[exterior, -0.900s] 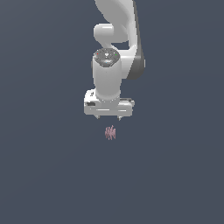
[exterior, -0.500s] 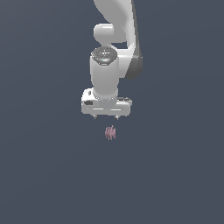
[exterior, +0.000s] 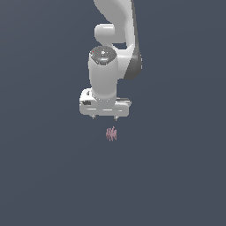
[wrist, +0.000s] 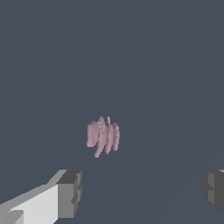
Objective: Pick up the object and move it to a goal position.
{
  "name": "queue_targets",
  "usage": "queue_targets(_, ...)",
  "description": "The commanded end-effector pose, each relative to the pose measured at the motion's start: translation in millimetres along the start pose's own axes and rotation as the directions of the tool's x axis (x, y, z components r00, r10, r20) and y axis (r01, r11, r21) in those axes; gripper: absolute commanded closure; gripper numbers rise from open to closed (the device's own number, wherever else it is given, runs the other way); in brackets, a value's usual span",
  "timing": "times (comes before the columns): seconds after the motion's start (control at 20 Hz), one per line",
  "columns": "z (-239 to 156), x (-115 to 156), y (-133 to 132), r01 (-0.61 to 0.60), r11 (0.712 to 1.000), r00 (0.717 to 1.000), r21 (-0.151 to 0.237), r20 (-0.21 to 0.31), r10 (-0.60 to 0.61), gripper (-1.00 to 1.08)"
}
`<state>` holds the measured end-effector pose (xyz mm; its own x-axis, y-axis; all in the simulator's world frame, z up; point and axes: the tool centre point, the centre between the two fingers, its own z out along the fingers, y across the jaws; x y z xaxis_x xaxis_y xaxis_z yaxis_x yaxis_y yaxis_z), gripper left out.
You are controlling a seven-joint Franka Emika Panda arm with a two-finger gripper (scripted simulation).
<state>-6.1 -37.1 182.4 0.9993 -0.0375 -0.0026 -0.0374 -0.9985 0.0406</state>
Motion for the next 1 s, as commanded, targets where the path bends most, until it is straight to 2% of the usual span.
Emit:
queue_targets(0.0,2.6,0.2,-0.7,0.016,1.000,1.000,0.000,0.000,-0.016,-0.92)
queue_targets(0.5,27.2,2.8,-8.6,0.180,0.984,0.984,0.006,-0.001,-0.180,-0.92)
queue_targets(0.7,43.2,3.9,-14.2,0.285,0.959,0.959,0.012,-0.004,-0.285,-0.92)
queue_targets(0.95,63.5,4.5,-21.7,0.413,0.911,0.911,0.020,-0.010,-0.412,-0.92)
